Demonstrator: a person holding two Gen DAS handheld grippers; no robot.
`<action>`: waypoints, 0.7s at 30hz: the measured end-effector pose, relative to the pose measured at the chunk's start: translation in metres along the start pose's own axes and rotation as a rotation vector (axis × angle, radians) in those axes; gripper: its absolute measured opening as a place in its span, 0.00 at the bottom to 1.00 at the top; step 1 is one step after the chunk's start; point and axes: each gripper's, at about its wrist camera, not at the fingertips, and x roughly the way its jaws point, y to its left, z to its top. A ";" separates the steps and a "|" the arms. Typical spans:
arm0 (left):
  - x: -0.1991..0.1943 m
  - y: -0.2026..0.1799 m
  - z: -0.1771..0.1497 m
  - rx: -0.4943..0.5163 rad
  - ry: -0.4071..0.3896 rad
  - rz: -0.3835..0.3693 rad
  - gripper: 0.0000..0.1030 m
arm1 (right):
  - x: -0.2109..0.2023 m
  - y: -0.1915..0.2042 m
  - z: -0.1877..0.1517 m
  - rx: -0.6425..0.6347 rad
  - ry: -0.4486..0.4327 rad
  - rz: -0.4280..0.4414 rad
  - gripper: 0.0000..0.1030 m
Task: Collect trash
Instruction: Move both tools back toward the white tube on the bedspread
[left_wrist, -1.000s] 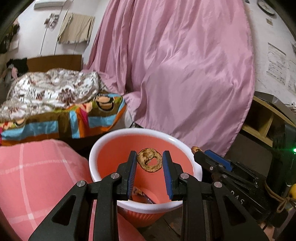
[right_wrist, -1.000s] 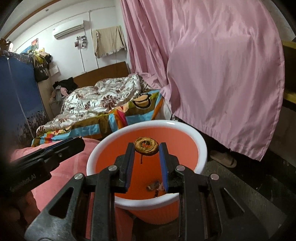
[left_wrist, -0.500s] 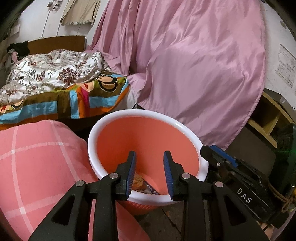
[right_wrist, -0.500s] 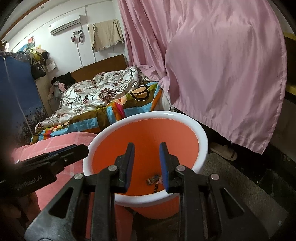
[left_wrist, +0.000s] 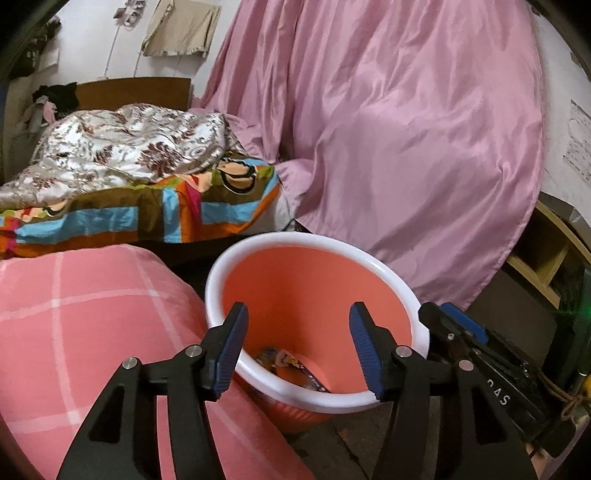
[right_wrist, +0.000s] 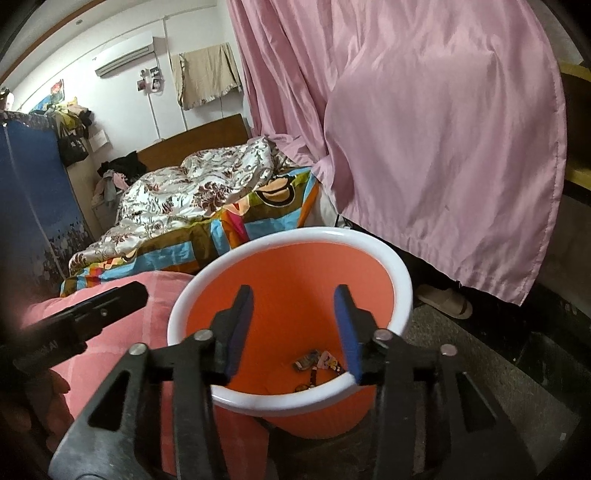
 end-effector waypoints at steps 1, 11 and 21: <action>-0.005 0.001 0.001 0.002 -0.011 0.015 0.49 | -0.001 0.002 0.001 0.002 -0.008 0.004 0.59; -0.059 0.020 0.008 0.015 -0.142 0.177 0.82 | -0.023 0.036 0.013 -0.013 -0.157 0.059 0.95; -0.128 0.059 0.006 -0.009 -0.310 0.363 0.94 | -0.048 0.089 0.019 -0.048 -0.306 0.163 1.00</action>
